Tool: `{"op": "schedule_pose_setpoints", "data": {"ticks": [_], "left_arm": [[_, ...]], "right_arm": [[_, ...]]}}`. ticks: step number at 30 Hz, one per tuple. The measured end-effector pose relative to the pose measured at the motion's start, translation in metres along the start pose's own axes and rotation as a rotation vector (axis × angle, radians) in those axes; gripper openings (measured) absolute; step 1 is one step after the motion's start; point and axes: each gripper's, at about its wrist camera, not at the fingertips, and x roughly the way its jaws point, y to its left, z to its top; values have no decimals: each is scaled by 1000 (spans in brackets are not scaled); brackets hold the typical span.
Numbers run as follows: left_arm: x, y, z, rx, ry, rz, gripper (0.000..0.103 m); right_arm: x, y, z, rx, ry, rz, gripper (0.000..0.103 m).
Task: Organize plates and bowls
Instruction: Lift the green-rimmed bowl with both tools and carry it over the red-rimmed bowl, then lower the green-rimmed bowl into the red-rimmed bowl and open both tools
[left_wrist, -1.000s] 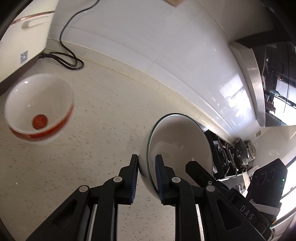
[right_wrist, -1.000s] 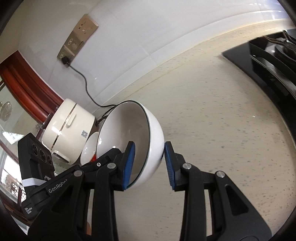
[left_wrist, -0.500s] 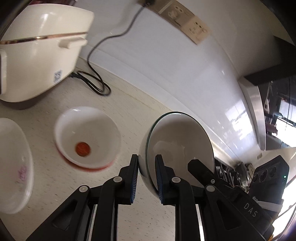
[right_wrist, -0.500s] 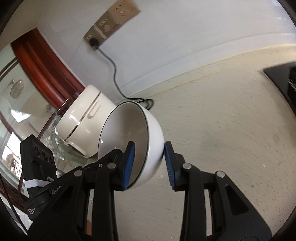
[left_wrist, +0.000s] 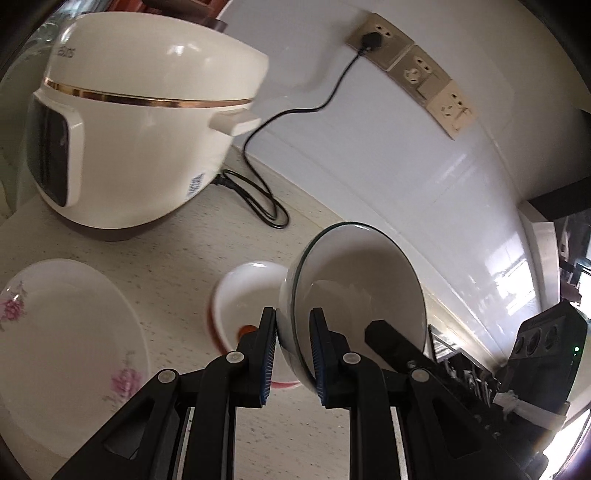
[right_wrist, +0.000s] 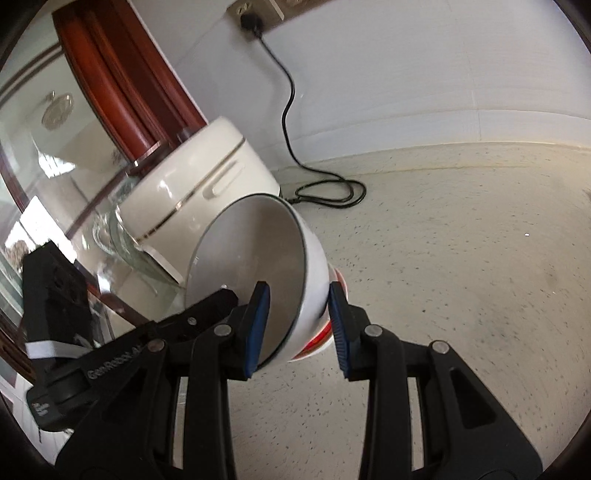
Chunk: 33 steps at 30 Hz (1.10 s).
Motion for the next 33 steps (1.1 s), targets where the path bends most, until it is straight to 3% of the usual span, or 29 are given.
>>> {"op": "schedule_pose_setpoints", "data": {"ticks": [16,25,29,33], "left_arm": [[18,12,-2,-3,9,92,19],[16,12,-2,11,-3,145,18],[16,14,-2,14,-3,144,18],[17,9,-3,49,-7,183,20]], "right_arm": [[40,11,-7,-128,81,-127,37],[45,26,-10,-227,58,-227,36],[47,30,-16,-278,47,-263,44],[46,30,-18,-288,39,-266,45]]}}
